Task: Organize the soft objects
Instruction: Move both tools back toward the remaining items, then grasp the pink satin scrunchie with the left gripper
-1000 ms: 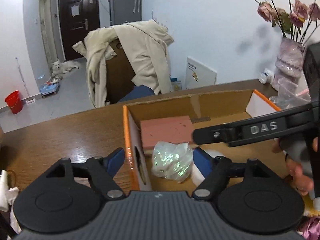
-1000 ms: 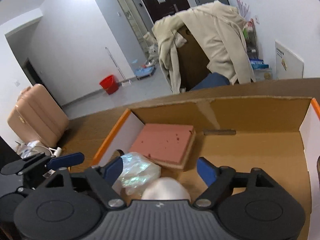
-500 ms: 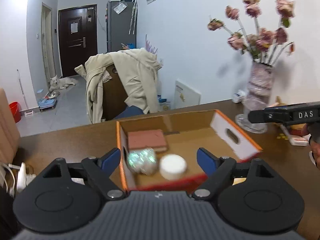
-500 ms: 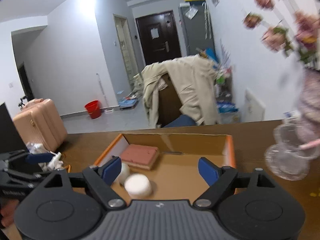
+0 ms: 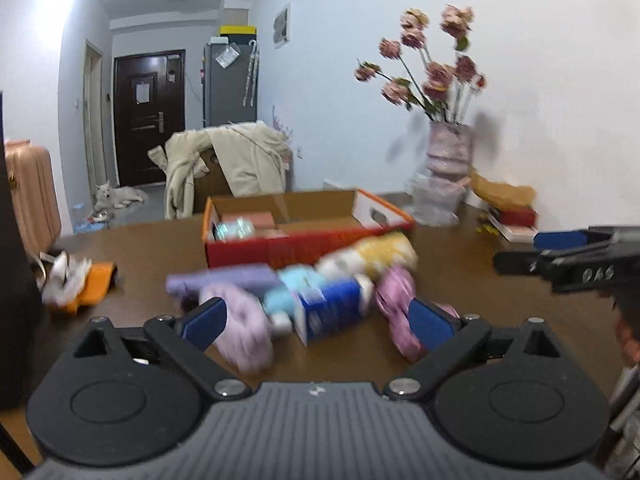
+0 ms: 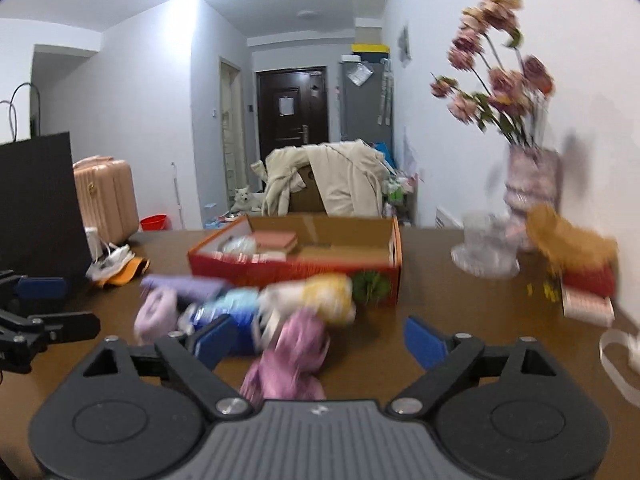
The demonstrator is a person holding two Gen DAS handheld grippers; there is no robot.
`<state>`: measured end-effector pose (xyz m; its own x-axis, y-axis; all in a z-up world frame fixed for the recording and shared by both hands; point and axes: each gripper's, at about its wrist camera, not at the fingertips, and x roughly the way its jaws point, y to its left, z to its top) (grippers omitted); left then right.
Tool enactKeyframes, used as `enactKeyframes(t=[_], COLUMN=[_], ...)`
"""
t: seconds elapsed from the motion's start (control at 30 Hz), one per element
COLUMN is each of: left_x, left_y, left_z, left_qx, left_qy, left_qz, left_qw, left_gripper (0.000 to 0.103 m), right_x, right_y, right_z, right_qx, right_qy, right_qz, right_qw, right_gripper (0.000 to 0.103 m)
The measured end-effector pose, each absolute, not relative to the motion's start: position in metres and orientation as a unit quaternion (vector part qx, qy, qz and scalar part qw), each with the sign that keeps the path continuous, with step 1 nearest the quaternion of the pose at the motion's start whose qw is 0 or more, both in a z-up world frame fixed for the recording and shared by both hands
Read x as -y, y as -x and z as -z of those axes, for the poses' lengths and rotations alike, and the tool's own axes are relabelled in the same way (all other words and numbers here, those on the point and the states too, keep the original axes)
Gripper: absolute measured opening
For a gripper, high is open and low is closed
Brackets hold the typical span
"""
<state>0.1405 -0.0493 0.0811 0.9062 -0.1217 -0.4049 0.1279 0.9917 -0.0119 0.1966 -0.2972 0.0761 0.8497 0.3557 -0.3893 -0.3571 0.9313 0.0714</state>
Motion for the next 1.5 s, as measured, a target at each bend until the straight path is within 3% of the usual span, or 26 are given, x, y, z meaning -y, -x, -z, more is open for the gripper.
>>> enactKeyframes(t=[0.2,0.5,0.63,0.8,1.13,1.2,1.3,1.37,1.47,1.5], left_x=[0.056,0.057,0.056,0.062,0.132,0.139,0.141,0.135,0.114,0.105], left_y=[-0.095,-0.099,-0.116,-0.148,-0.249,-0.263,-0.275,-0.278,-0.269,-0.268], left_z=[-0.058,-0.05,-0.045,-0.041,-0.03,-0.023,-0.011,-0.006,-0.006,-0.005], left_qx=[-0.221,-0.233,-0.245,-0.258,-0.28,-0.294,-0.317,-0.33,-0.325,-0.326], left_qy=[-0.011,-0.004,0.001,0.004,0.049,0.057,0.065,0.064,0.062,0.065], left_qz=[0.076,0.072,0.071,0.071,0.098,0.095,0.098,0.111,0.092,0.079], left_qw=[0.972,0.97,0.967,0.964,0.954,0.949,0.941,0.935,0.939,0.94], left_gripper=[0.1,0.1,0.1,0.1,0.099,0.092,0.067,0.051,0.051,0.051], right_x=[0.288,0.28,0.272,0.266,0.296,0.294,0.279,0.268,0.271,0.276], right_y=[-0.139,-0.139,-0.157,-0.188,-0.308,-0.334,-0.368,-0.384,-0.382,-0.377], right_z=[-0.039,-0.036,-0.029,-0.031,-0.048,-0.047,-0.033,-0.018,-0.01,-0.009], right_qx=[-0.222,-0.229,-0.248,-0.246,-0.28,-0.297,-0.337,-0.36,-0.363,-0.361], right_qy=[-0.001,-0.003,-0.003,0.005,-0.023,-0.041,-0.061,-0.064,-0.085,-0.095], right_qz=[-0.179,-0.184,-0.179,-0.182,-0.233,-0.269,-0.303,-0.296,-0.279,-0.275], right_qw=[0.958,0.956,0.952,0.952,0.931,0.916,0.89,0.882,0.885,0.886], right_gripper=[0.094,0.092,0.089,0.074,0.069,0.066,0.062,0.052,0.036,0.035])
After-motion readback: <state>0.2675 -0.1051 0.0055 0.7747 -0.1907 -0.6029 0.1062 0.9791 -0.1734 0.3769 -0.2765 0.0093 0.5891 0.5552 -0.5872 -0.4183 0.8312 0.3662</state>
